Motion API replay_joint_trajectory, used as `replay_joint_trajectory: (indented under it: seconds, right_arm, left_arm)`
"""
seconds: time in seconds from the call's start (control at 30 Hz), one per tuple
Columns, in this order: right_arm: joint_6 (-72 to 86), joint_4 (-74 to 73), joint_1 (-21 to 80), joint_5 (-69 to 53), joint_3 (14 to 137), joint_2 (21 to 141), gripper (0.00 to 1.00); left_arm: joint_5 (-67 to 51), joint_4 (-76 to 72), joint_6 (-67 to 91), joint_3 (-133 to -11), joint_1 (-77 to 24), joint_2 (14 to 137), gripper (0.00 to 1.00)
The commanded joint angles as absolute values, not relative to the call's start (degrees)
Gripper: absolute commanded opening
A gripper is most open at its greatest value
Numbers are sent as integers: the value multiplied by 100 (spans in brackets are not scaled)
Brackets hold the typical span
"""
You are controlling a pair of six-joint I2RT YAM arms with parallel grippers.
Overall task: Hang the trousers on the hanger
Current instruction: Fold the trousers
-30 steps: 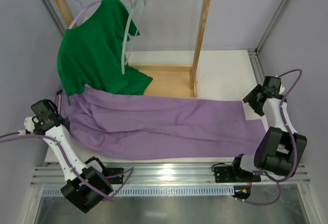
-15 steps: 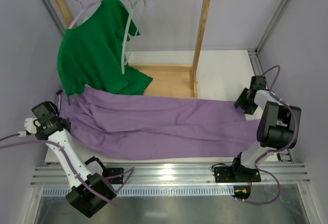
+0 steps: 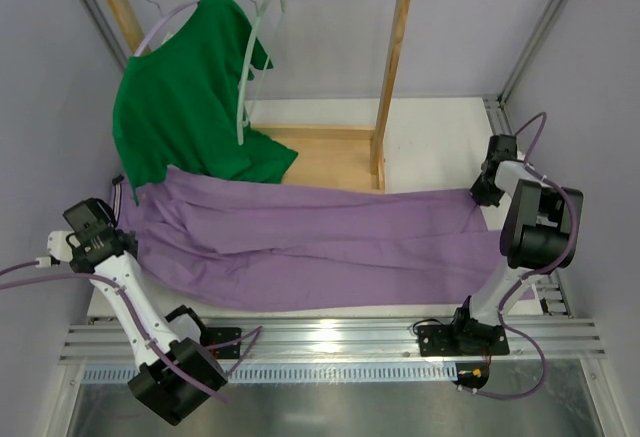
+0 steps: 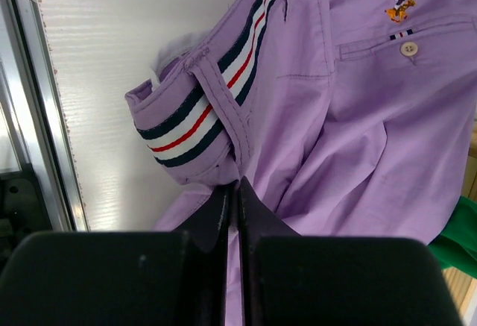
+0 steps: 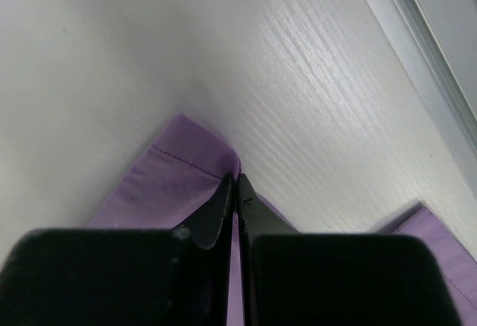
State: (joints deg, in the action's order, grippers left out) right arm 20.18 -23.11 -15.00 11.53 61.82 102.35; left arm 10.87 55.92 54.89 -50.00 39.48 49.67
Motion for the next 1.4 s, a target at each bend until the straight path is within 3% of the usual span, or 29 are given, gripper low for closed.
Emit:
replay_joint_trajectory:
  seconds: [0.0,0.57,0.67,0.7,0.73,0.8,0.97,1.17,1.37]
  right_arm:
    - [2109,-2408,-1520,1617,6450,10547,4]
    - [2320,-3058,-1494,1864,6970,10371,4]
    - [2486,-3444,-1503,1758,7092,10327,21]
    - [2574,-3611,-1512,1775,7162,10284,30]
    - [2714,-3795,-1512,1828,7172,10222,45]
    - [3171,-4384,-1669,1811,7041,9889,55]
    - [3805,-4799,-2135,1399,6111,8705,61]
    - [4535,-5168,-2715,2073,4643,7420,62]
    - [5237,-5309,-2856,2513,4009,6478,62]
  left_arm:
    - [1327,5300,5361,-5001,3938,4878,0]
    - [1477,5502,5274,-4966,3946,4685,0]
    - [1494,5458,5256,-4896,3938,4606,0]
    - [1468,5423,5256,-4852,3929,4571,0]
    - [1442,5397,5291,-4799,3937,4544,0]
    - [1380,5318,5309,-4685,3938,4491,0]
    - [1239,5186,5344,-4632,3929,4605,0]
    - [1161,5194,5256,-4755,3929,4781,0]
    - [905,5010,5335,-4517,3894,4684,0]
